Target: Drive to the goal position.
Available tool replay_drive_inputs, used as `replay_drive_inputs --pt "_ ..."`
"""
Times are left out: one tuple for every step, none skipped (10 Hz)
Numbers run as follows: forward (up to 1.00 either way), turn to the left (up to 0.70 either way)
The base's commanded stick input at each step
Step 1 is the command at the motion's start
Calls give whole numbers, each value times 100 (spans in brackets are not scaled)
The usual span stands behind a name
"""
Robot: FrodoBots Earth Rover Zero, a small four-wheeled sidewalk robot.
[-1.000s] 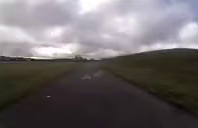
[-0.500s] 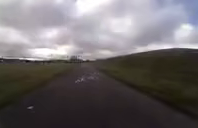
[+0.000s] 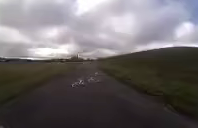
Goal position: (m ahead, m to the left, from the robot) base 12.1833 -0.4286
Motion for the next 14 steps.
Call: replay_drive_inputs --pt "100 0" --pt "100 0" --pt "100 0" --pt "100 0" --pt "100 0" --pt "100 0" --pt "100 0" --pt "100 0" --pt "100 0" --pt "100 0" --pt "100 0" --pt "100 0" --pt "100 0" --pt "100 0"
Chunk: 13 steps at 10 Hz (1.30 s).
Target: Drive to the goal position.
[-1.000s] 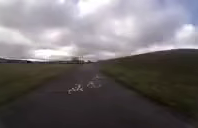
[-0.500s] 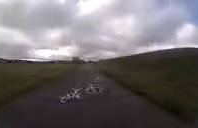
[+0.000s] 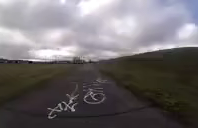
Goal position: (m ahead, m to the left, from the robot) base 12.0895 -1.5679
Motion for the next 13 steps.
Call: replay_drive_inputs --pt "100 0" --pt "100 0" --pt "100 0" --pt "100 0" --pt "100 0" --pt "100 0" --pt "100 0" --pt "100 0" --pt "100 0" --pt "100 0" --pt "100 0" --pt "100 0" --pt "100 0"
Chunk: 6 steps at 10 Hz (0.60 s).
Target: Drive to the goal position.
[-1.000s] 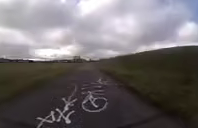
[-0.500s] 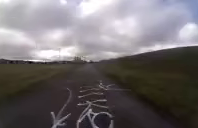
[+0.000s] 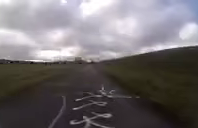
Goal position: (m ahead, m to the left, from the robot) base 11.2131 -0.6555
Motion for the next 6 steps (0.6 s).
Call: replay_drive_inputs --pt "100 0" --pt "100 0" --pt "100 0" --pt "100 0" --pt "100 0" --pt "100 0"
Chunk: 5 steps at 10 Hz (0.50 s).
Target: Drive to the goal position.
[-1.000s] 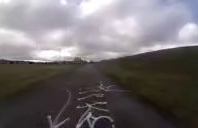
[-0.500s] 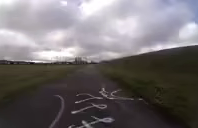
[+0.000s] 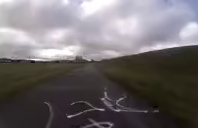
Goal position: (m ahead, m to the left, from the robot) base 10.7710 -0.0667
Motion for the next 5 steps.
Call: replay_drive_inputs --pt "100 0" --pt "100 0" --pt "100 0" --pt "100 0" --pt "100 0"
